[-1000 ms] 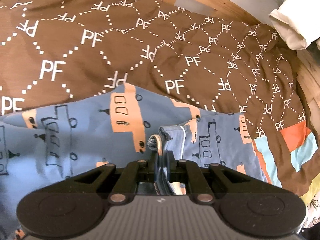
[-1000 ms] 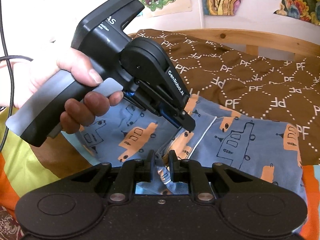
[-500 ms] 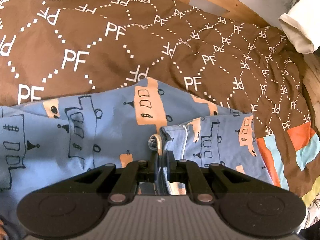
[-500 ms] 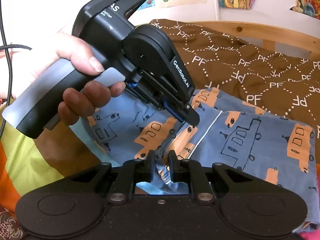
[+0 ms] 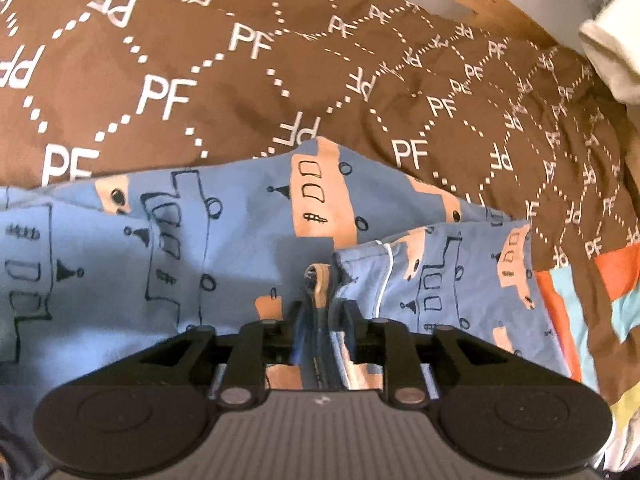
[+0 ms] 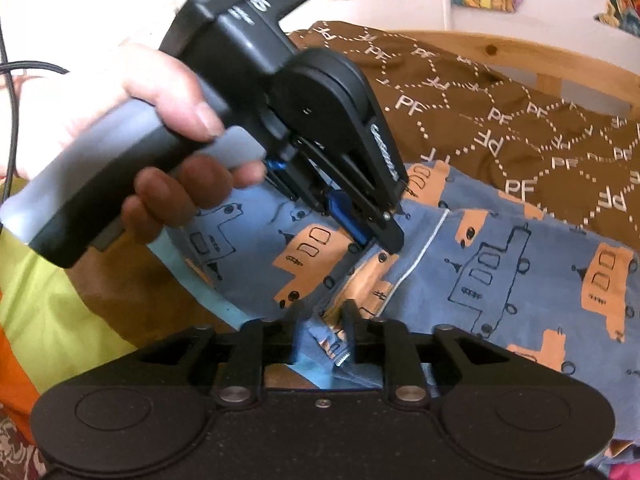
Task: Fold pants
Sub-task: 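Open both grippers and release the folded pants on the duvet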
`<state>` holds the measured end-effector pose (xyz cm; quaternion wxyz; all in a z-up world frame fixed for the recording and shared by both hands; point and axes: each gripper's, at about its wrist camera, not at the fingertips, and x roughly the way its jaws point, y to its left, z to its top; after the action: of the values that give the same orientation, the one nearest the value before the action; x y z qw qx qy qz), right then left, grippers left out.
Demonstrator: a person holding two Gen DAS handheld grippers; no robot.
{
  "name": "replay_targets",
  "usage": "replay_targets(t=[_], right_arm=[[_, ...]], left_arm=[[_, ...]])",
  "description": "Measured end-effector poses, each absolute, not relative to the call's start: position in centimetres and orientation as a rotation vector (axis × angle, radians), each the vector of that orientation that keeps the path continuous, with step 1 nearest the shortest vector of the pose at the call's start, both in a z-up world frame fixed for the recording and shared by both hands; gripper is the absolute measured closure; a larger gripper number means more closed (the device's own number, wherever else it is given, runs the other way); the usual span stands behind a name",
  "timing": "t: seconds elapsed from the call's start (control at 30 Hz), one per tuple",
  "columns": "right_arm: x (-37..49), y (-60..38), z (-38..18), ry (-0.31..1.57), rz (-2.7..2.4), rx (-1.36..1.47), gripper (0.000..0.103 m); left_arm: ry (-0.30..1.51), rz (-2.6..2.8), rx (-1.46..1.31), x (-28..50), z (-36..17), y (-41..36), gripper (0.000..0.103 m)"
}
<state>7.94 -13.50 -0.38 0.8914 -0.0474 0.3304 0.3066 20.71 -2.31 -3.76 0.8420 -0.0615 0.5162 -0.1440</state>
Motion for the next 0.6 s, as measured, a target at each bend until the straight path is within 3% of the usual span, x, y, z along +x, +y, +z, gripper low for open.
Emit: replay_targets(t=[0.07, 0.1, 0.3, 0.4, 0.6], right_arm=[[7.1, -14.1, 0.1, 0.675, 0.634, -0.133, 0.037], [6.8, -14.7, 0.4, 0.674, 0.622, -0.146, 0.033], [7.3, -20.8, 2.7, 0.667, 0.381, -0.197, 0.013], [8.8, -24.0, 3.1, 0.652, 0.277, -0.242, 0.003], [10.2, -26.0, 1.0, 0.661, 0.271, -0.25, 0.003]], left_arm=[[1.092, -0.295, -0.165, 20.4, -3.7, -1.8, 0.062], [1.09, -0.29, -0.176, 20.1, -3.6, -1.5, 0.051], [1.009, -0.215, -0.159, 17.0, -3.1, -1.8, 0.017], [0.983, -0.139, -0.131, 15.5, -3.6, -2.7, 0.015], [0.939, -0.093, 0.118, 13.1, -5.7, -5.3, 0.006]])
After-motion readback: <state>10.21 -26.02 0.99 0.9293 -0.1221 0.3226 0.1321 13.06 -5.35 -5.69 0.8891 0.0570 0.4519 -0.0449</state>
